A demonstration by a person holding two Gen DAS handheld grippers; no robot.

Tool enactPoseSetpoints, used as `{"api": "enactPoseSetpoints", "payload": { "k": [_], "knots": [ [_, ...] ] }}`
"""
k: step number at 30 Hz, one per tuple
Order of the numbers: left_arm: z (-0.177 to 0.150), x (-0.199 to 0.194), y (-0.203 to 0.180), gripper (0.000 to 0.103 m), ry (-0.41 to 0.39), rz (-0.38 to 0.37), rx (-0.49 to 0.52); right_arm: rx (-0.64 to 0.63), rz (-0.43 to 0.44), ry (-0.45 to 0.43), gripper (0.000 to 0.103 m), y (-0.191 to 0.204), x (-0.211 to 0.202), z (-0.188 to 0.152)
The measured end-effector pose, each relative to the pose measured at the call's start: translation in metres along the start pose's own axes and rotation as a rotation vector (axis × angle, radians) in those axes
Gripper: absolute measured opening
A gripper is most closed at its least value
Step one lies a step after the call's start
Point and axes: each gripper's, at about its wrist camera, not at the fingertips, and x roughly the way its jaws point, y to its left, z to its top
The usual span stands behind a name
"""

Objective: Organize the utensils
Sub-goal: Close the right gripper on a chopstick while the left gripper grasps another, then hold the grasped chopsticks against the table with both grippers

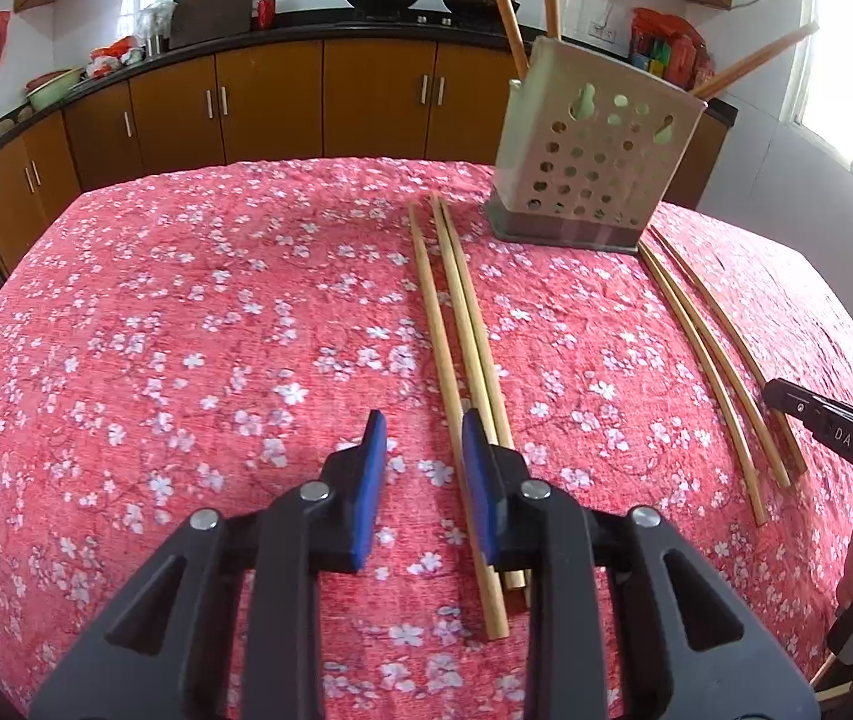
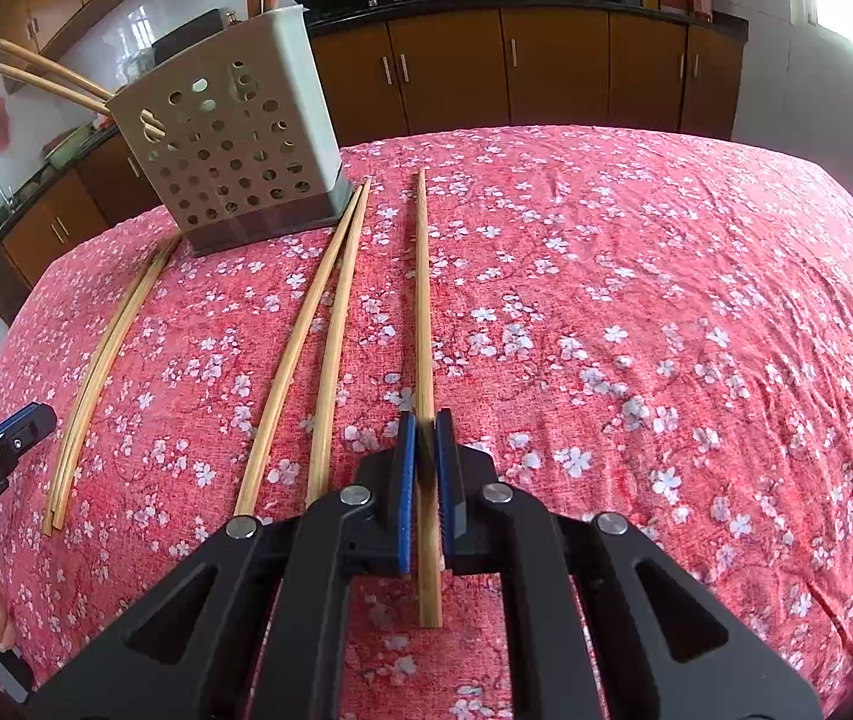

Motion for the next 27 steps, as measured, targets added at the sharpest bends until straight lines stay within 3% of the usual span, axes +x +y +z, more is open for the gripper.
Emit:
{"api": "enactPoseSetpoints", "payload": {
  "k": [8, 12, 20, 23, 27],
  "knots": [
    [0.004, 0.015, -0.010, 0.017, 0.052, 0.010, 0.027, -0.001, 0.000, -0.002, 0.008, 0.001, 0.002, 0.001],
    [0.007, 0.021, -0.011, 0.008, 0.064, 0.042, 0.039, 0.000, 0.002, -0.001, 0.008, 0.000, -0.001, 0.000],
    [0.021, 0.029, 0.028, 0.008, 0.057, 0.124, -0.052, -0.027, -0.018, -0.006, 0.008, -0.001, 0.001, 0.003],
    [0.022, 0.027, 0.042, 0.009, 0.050, 0.103, -0.100, 0.008, -0.030, -0.012, 0.008, -0.011, 0.004, 0.008],
    [0.022, 0.026, 0.044, 0.010, 0.052, 0.109, -0.093, 0.035, -0.033, -0.014, 0.008, -0.018, 0.005, 0.011]
  ]
}}
